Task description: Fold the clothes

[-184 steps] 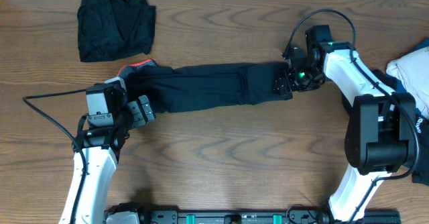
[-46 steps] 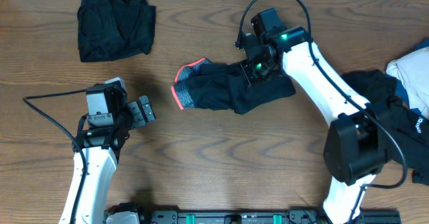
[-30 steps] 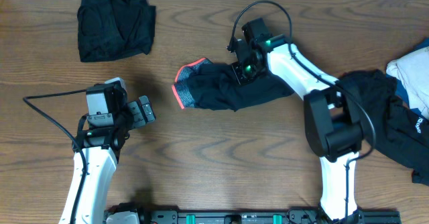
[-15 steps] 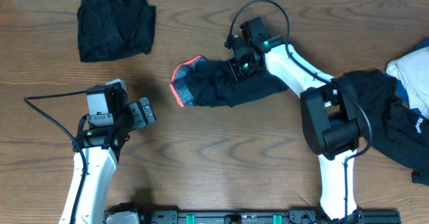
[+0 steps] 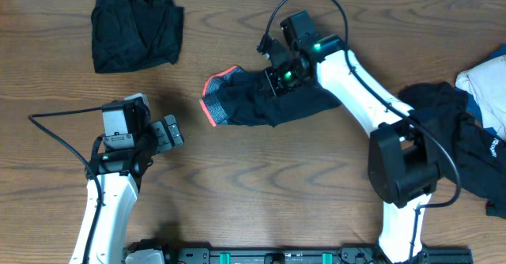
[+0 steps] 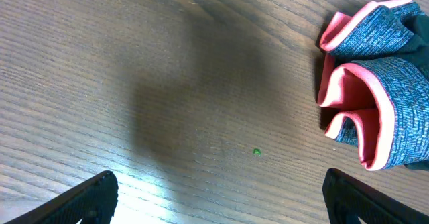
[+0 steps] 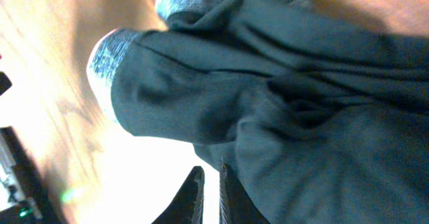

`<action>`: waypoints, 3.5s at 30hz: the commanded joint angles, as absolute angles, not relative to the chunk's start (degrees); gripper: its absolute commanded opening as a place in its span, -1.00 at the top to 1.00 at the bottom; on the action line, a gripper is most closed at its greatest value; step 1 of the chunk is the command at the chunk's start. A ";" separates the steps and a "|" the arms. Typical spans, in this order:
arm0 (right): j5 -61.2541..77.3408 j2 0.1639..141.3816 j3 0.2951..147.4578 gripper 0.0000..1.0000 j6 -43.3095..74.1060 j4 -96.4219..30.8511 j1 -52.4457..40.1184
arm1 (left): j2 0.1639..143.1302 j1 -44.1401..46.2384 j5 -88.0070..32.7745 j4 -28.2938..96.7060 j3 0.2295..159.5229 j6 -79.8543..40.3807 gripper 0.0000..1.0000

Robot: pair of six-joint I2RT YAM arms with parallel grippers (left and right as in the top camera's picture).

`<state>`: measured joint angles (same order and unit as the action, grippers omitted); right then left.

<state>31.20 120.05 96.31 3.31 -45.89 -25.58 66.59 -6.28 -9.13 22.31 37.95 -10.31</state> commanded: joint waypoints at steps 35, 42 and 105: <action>28.69 108.73 95.64 -0.59 6.83 -45.17 -14.48 | 66.83 -6.28 -33.04 15.77 38.50 -21.15 -0.96; 28.27 108.38 95.61 -0.81 4.54 -48.38 -9.32 | 76.03 -3.18 -34.00 5.30 38.50 -30.00 -0.96; 26.70 108.38 95.13 -0.82 -0.54 -53.84 -5.32 | 101.14 7.86 -34.63 -25.39 38.50 -43.13 0.85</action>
<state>27.07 108.20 95.50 0.71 -53.63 -5.19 100.95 7.73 -34.20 -25.32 38.20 -43.86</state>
